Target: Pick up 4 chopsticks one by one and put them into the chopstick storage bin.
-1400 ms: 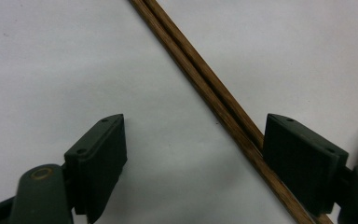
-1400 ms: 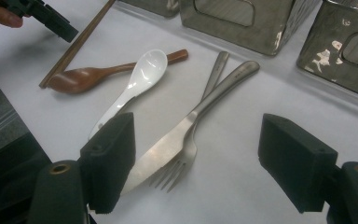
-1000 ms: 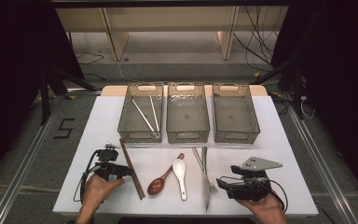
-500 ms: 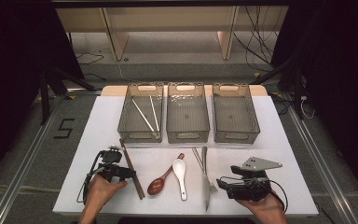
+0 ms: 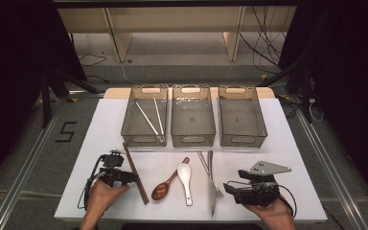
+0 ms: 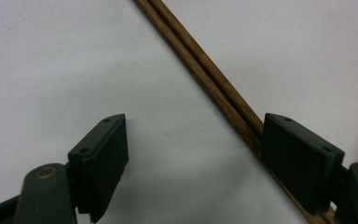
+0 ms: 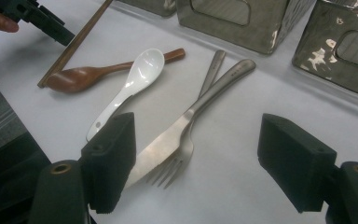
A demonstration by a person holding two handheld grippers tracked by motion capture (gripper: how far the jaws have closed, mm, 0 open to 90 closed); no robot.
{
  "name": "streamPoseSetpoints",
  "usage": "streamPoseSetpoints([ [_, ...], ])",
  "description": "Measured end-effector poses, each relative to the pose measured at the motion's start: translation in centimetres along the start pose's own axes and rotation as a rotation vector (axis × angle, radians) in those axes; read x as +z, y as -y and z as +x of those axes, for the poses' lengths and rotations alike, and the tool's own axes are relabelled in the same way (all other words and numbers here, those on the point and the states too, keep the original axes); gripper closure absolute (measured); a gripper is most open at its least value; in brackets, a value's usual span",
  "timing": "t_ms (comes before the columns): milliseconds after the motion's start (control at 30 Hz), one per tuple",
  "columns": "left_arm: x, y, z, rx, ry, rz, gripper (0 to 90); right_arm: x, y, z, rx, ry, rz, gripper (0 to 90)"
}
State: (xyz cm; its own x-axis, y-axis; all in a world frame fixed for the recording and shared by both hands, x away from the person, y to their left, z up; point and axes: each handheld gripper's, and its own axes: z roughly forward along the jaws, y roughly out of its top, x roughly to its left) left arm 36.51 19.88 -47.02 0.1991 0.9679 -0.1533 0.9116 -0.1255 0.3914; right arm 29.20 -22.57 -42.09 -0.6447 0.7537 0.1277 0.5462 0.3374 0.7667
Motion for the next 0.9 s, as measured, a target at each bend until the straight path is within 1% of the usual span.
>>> streamPoseSetpoints([
  [33,0.0,0.0,-0.1,0.001,0.011,-0.001,22.7,0.0,0.0,0.0,-0.001,0.0,0.0,28.7],
  [67,0.0,0.0,-0.3,0.006,0.009,0.002,22.4,0.0,0.0,0.0,-0.001,-0.001,0.001,28.7],
  [100,0.1,0.0,-0.4,0.013,-0.002,0.01,22.1,0.0,0.0,0.0,0.0,0.0,0.001,28.7],
  [200,0.3,0.0,-0.6,0.016,-0.021,0.008,21.8,0.1,0.0,0.1,-0.005,-0.002,0.001,28.8],
  [267,0.3,0.1,-0.7,0.026,-0.034,0.008,22.6,0.0,0.0,0.1,-0.003,-0.002,0.001,28.8],
  [300,0.4,0.1,-0.9,0.032,-0.05,0.003,23.3,0.0,0.0,0.1,-0.003,-0.001,0.001,28.9],
  [467,0.4,0.2,-1.0,0.039,-0.063,0.005,25.0,-0.1,0.0,0.0,-0.002,0.0,0.0,29.1],
  [567,0.4,0.3,-1.2,0.068,-0.098,0.009,31.5,-0.1,0.0,0.1,-0.005,0.001,-0.002,29.1],
  [700,0.3,0.3,-1.1,0.081,-0.098,0.01,33.6,-0.2,0.0,0.0,-0.002,0.001,-0.003,29.2],
  [733,0.2,0.3,-1.0,0.088,-0.098,0.012,35.1,-0.2,0.0,0.0,-0.002,0.002,-0.002,29.2],
  [900,0.0,0.4,-0.7,0.097,-0.096,0.015,43.4,-0.1,0.0,0.0,-0.006,0.003,-0.002,29.4],
])
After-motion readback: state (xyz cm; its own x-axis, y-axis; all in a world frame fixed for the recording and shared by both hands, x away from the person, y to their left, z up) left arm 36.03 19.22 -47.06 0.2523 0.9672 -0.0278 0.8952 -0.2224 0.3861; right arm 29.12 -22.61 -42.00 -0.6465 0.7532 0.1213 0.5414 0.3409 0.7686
